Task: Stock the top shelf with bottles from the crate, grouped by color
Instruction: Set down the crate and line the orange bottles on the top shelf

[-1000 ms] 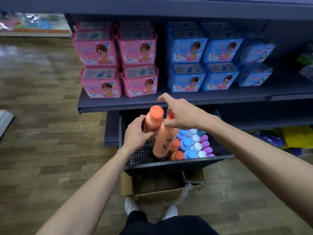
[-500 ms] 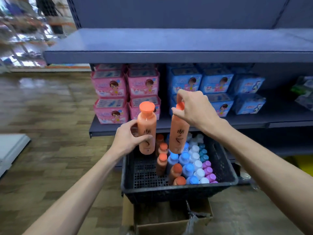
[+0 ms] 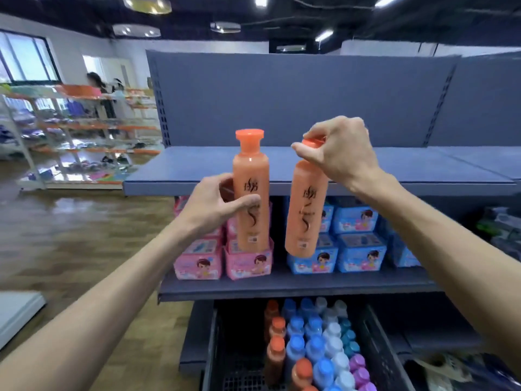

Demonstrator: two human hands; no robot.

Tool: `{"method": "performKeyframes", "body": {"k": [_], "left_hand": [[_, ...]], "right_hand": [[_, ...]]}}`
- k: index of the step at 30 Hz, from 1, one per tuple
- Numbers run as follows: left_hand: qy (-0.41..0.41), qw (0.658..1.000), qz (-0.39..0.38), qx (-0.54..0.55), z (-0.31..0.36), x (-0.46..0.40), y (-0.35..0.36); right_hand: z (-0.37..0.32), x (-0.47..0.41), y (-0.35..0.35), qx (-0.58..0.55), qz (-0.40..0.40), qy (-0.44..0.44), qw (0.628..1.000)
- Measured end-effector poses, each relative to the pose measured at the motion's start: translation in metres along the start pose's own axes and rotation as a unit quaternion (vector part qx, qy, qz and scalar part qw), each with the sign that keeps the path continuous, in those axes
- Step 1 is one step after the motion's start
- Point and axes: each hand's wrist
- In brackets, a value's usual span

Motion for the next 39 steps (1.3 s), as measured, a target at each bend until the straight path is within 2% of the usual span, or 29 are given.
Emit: {"method": "performKeyframes", "body": {"k": [4, 10, 23, 27, 31, 34, 37, 39], "left_hand": [[0.031, 0.998, 0.03, -0.039, 0.019, -0.05, -0.029], [0.028, 0.998, 0.047, -0.032, 0.019, -0.098, -0.056], [-0.018, 0.995, 0.084, -0.048, -0.038, -0.133, -0.043], [-0.034, 0.991, 0.125, -0.027, -0.056, -0.133, -0.036], [-0.03, 0.992, 0.111, -0.059, -0.053, -0.131, -0.034], [-0.047, 0.989, 0.057, -0.127, -0.057, -0.118, -0.027], [-0.092, 0.984, -0.008, -0.154, -0.071, -0.102, -0.016], [-0.103, 0.982, 0.011, -0.16, -0.076, -0.099, -0.013]], "right_hand": [[-0.022, -0.04, -0.02, -0.03, 0.008, 0.009, 0.999], [-0.038, -0.093, -0.023, -0.017, 0.022, 0.004, 1.0], [-0.025, -0.149, 0.037, -0.023, 0.011, 0.085, 0.996], [-0.018, -0.144, 0.047, -0.026, -0.005, 0.066, 0.997], [-0.008, -0.118, 0.048, -0.143, -0.062, 0.068, 0.985], [0.012, -0.088, 0.05, -0.234, -0.135, 0.153, 0.951], [0.033, -0.067, 0.059, -0.191, -0.216, 0.186, 0.939], [0.038, -0.062, 0.064, -0.147, -0.227, 0.18, 0.946]]}}
Point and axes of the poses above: each hand's wrist, its own x-axis away from the middle knuckle, its own y-axis out of the palm, z = x × y, and after that the axes turned 13 degrees about y, right-handed
